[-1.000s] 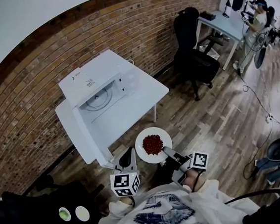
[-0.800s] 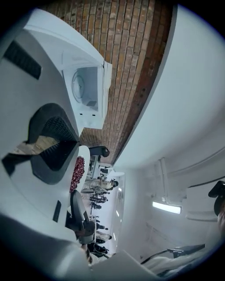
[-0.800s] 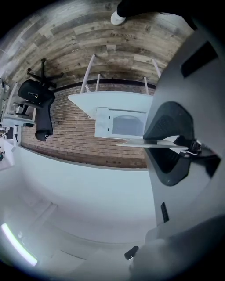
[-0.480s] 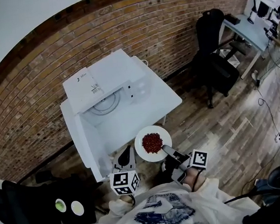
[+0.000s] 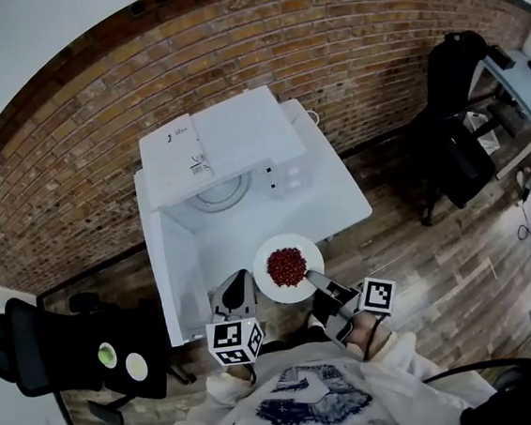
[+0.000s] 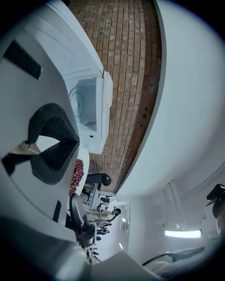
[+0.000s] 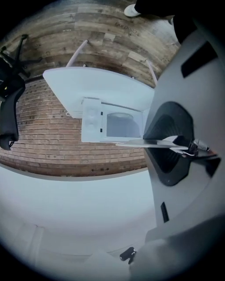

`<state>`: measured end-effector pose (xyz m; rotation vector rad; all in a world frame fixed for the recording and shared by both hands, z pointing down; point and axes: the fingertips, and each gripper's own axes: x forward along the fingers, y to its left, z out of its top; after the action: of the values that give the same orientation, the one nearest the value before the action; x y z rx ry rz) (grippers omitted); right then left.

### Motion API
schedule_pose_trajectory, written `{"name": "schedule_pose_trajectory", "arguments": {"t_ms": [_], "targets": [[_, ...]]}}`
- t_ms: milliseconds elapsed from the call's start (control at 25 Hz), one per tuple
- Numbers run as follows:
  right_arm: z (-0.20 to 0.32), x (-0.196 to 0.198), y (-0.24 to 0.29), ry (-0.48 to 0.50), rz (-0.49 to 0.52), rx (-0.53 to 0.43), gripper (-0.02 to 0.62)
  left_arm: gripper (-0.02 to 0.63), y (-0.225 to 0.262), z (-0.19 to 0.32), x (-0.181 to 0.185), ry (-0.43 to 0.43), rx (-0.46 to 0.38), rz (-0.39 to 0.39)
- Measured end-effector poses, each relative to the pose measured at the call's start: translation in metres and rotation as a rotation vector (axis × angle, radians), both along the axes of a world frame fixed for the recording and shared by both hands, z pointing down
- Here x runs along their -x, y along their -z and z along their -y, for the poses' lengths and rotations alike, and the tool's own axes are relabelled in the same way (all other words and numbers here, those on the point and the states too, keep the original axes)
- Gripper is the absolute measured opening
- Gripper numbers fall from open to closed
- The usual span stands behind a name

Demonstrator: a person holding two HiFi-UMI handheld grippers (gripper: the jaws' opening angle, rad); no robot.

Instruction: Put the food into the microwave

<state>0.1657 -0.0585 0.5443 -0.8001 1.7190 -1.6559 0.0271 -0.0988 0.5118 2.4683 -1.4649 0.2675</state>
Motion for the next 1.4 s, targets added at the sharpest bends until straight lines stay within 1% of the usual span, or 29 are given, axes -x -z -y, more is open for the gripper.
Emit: {"name": "schedule_pose_trajectory", "arguments": {"t_ms": [240,440,600,840,1000,1400], "targets": [[0.025,0.006,-0.005,0.060,0.012,0.016,0.038,0.008,-0.004,0.015,0.011,0.075,0.009,0.013],[0.044,0.016,-0.009,0.091,0.001,0.027,0.038,0.008,-0.007,0.028,0.024,0.106,0.018,0.005],[0.062,0.024,-0.011,0.097,-0.014,0.035,0.038,0.008,-0.011,0.046,0.030,0.101,0.022,0.001],[0.094,0.033,-0.009,0.072,-0.028,0.043,0.039,0.008,-0.008,0.084,0.038,0.073,0.015,-0.006],[0.117,0.042,-0.007,0.067,-0.045,0.040,0.039,0.008,-0.007,0.108,0.048,0.069,0.014,-0.018],[0.147,0.068,-0.003,0.048,-0.071,0.042,0.038,0.008,-0.003,0.140,0.073,0.067,-0.002,-0.046]]}}
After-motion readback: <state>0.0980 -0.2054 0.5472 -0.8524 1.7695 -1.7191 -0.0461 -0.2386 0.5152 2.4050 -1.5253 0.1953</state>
